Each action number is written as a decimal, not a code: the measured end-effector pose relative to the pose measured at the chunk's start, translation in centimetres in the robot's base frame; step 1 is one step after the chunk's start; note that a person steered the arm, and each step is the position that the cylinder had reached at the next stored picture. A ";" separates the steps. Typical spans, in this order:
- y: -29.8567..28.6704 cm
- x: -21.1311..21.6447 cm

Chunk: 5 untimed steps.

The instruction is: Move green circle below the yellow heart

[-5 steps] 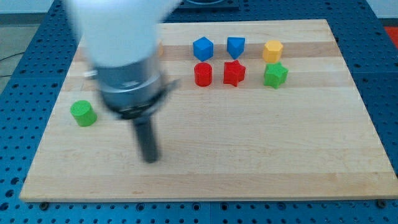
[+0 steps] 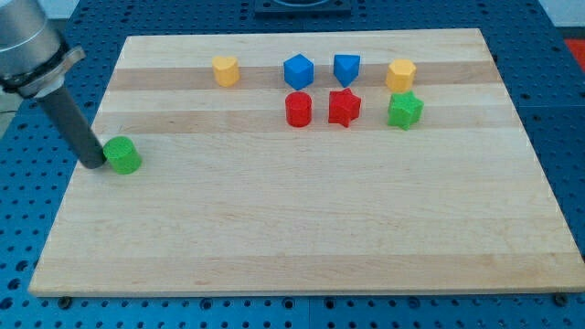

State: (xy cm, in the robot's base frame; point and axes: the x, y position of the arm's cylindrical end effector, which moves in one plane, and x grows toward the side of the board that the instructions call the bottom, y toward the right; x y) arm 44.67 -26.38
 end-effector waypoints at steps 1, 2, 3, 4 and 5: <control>6.9 -0.1; 7.1 0.9; 6.0 3.9; 6.9 2.5; 9.5 -0.3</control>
State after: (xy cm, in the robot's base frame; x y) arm 44.37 -16.86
